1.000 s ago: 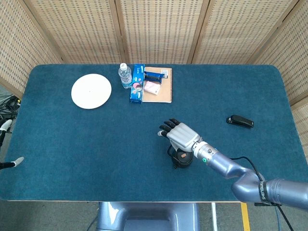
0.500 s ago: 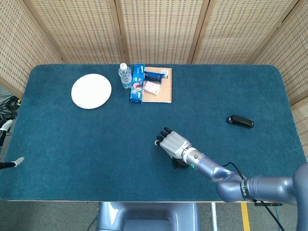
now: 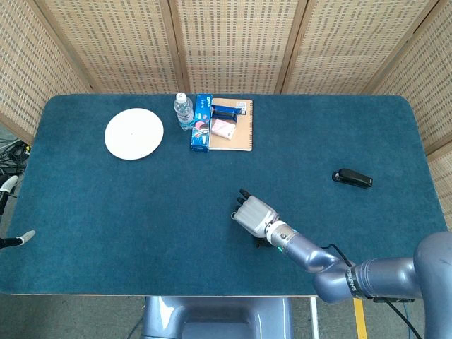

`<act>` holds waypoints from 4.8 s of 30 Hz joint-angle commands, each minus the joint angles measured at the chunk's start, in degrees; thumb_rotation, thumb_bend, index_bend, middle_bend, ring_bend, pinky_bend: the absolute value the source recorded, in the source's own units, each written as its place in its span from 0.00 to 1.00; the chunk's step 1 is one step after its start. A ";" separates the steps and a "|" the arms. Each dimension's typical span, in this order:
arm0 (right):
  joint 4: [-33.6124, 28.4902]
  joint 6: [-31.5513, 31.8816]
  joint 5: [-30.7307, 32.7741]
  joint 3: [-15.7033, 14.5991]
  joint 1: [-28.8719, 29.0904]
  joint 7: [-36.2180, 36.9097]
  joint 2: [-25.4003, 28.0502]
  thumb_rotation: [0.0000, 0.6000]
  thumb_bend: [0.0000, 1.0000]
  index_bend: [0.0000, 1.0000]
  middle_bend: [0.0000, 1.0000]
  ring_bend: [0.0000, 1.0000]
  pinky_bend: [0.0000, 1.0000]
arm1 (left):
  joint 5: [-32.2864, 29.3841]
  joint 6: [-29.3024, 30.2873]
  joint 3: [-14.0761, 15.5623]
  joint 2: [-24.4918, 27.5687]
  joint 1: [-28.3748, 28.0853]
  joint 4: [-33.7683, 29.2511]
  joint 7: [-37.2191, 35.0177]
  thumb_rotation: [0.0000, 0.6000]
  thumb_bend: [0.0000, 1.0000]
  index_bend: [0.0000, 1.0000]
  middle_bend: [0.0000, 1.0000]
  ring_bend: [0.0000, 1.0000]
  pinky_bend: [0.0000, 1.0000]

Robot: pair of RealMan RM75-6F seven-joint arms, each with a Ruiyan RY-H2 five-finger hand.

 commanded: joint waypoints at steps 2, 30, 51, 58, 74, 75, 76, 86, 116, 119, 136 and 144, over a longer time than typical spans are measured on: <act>-3.03 1.94 -0.18 -1.21 0.45 -1.75 1.94 1.00 1.00 0.39 0.39 0.18 0.00 | 0.04 0.01 0.04 0.03 0.02 -0.02 -0.04 1.00 0.00 0.00 0.00 0.00 0.00; -16.10 2.25 -17.66 -8.89 -12.41 10.54 21.93 1.00 1.00 0.43 0.44 0.21 0.00 | 0.23 0.53 0.43 -0.54 -0.10 -1.47 3.31 1.00 0.00 0.00 0.00 0.00 0.00; -5.82 13.61 -45.87 -6.21 -26.83 30.13 23.79 1.00 0.54 0.13 0.09 0.01 0.00 | 0.50 0.86 0.54 -0.29 0.11 -1.63 2.77 1.00 0.00 0.00 0.00 0.00 0.00; -0.58 14.33 -53.23 -7.98 -30.21 36.22 20.70 1.00 0.62 0.22 0.19 0.10 0.00 | 0.84 1.19 0.68 -0.30 0.25 -1.80 3.01 1.00 0.00 0.00 0.00 0.00 0.00; 4.32 12.79 -56.32 -7.38 -33.03 39.97 16.40 1.00 0.74 0.28 0.28 0.21 0.00 | 0.21 0.87 0.57 -0.62 -0.02 -1.95 4.14 1.00 0.00 0.00 0.00 0.00 0.00; 4.58 12.62 -56.47 -7.34 -33.16 40.10 16.17 1.00 0.74 0.28 0.28 0.22 0.00 | 0.25 0.90 0.60 -0.63 0.00 -1.95 4.19 1.00 0.00 0.00 0.00 0.00 0.00; 4.86 12.40 -56.47 -7.23 -33.27 40.10 15.89 1.00 0.74 0.28 0.28 0.22 0.00 | 0.30 0.94 0.62 -0.63 0.01 -1.98 4.18 1.00 0.00 0.00 0.00 0.00 0.00; 6.46 11.68 -56.08 -6.32 -34.28 40.29 15.57 1.00 0.75 0.32 0.35 0.28 0.00 | 0.20 0.92 0.59 -0.58 0.04 -1.87 3.92 1.00 0.00 0.00 0.00 0.00 0.00; 8.70 8.07 -55.84 -5.81 -35.67 38.44 15.53 1.00 0.74 0.36 0.38 0.31 0.00 | 0.23 0.88 0.59 -0.53 0.02 -1.93 3.71 1.00 0.00 0.00 0.00 0.00 0.00; 8.76 7.91 -55.94 -5.82 -35.79 37.81 15.63 1.00 0.75 0.36 0.38 0.31 0.00 | 0.23 0.88 0.58 -0.52 -0.01 -2.00 3.82 1.00 0.00 0.00 0.00 0.00 0.00; 9.99 5.39 -55.99 -5.88 -36.04 34.20 13.92 1.00 0.71 0.36 0.39 0.31 0.00 | 0.07 0.85 0.59 -0.68 -0.06 -2.01 4.28 1.00 0.00 0.00 0.00 0.00 0.00; 10.39 3.88 -55.66 -5.70 -35.72 31.99 13.26 1.00 0.71 0.36 0.40 0.31 0.00 | 0.05 0.81 0.61 -0.66 -0.07 -2.03 4.29 1.00 0.00 0.00 0.00 0.00 0.00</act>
